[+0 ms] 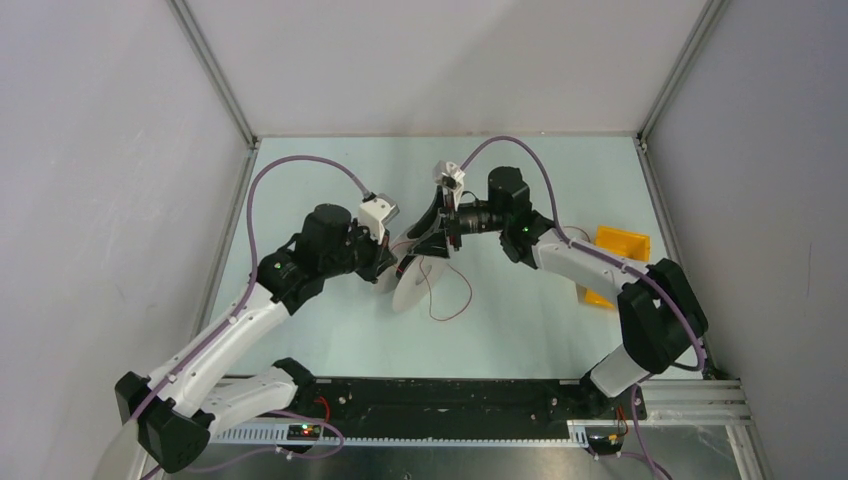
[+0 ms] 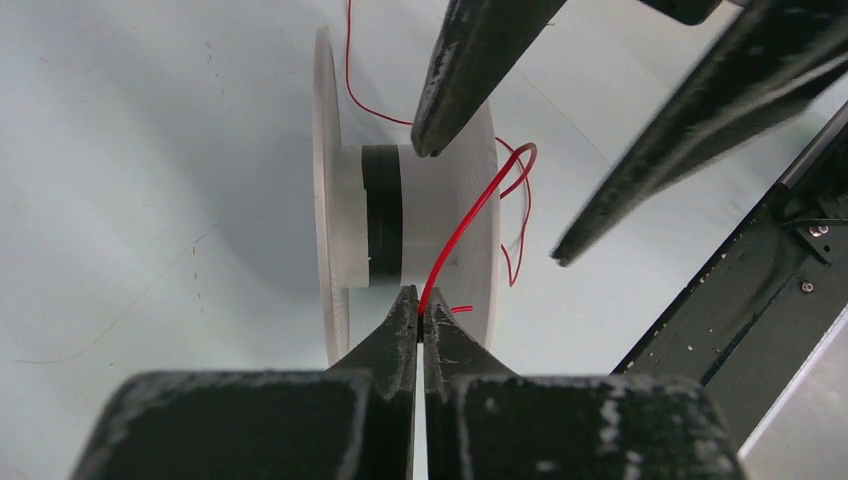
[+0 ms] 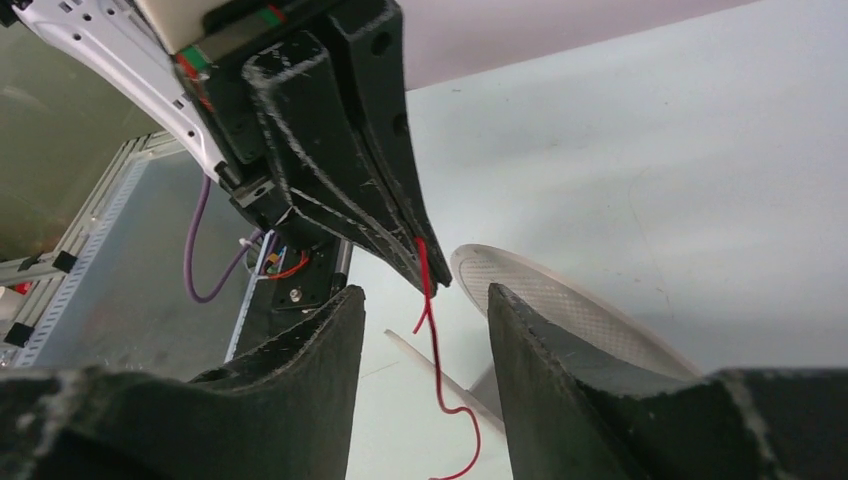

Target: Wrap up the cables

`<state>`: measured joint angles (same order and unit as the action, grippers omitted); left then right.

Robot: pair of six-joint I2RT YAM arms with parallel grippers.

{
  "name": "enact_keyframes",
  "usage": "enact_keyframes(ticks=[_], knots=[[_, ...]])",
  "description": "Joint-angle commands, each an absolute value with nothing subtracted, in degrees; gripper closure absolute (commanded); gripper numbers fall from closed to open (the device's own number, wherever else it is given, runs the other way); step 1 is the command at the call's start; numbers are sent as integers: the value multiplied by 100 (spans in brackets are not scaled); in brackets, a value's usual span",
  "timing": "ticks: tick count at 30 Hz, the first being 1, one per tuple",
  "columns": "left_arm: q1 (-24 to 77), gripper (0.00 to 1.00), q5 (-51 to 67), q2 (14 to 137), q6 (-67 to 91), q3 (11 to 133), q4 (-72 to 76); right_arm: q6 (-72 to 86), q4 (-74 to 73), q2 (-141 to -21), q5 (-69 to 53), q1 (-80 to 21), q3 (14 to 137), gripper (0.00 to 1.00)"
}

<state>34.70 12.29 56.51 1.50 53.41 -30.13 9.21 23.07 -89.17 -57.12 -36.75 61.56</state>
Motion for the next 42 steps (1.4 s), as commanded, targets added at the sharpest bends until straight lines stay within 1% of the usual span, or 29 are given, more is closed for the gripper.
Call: enact_keyframes(ticks=[1, 3, 4, 5, 6, 8, 10, 11, 13, 18, 19, 22, 29, 42], knots=[[3445, 100, 1364, 5617, 93, 5377, -2894, 769, 2405, -9099, -5738, -3682, 6507, 49], [3444, 100, 1400, 5642, 84, 5374, -2897, 688, 2352, -9123, -5599, -3678, 6520, 55], [3445, 100, 1389, 5662, 74, 5378, -2899, 647, 2346, -9132, -5551, -3680, 6521, 70], [3445, 100, 1376, 5679, 68, 5376, -2900, 627, 2351, -9141, -5453, -3682, 6521, 78], [3445, 100, 1315, 5698, 50, 5378, -2900, 574, 2334, -9158, -5416, -3682, 6532, 91], [3445, 97, 1105, 5701, 62, 5397, -2898, 468, 2290, -9201, -5371, -3683, 6553, 100], [3445, 84, 775, 5685, 108, 5411, -2903, 394, 2266, -9257, -5334, -3676, 6574, 100], [3434, 73, 576, 5684, 124, 5426, -2919, 381, 2258, -9282, -5341, -3677, 6583, 100], [3433, 64, 447, 5690, 172, 5473, -2940, 375, 2273, -9348, -5350, -3674, 6591, 100], [3436, 48, 64, 5835, 350, 5601, -2940, 388, 2362, -9466, -5316, -3662, 6597, 100], [3430, 47, -142, 5871, 386, 5617, -2938, 372, 2363, -9483, -5317, -3655, 6600, 100], [3427, 45, -290, 5977, 422, 5654, -2931, 335, 2327, -9518, -5343, -3626, 6594, 100], [3416, 45, -396, 6324, 457, 5669, -2895, 262, 2276, -9555, -5440, -3551, 6600, 100], [3153, 49, 614, 6719, 540, 5839, -2594, 224, 2198, -9664, -5592, -3461, 6589, 100]])
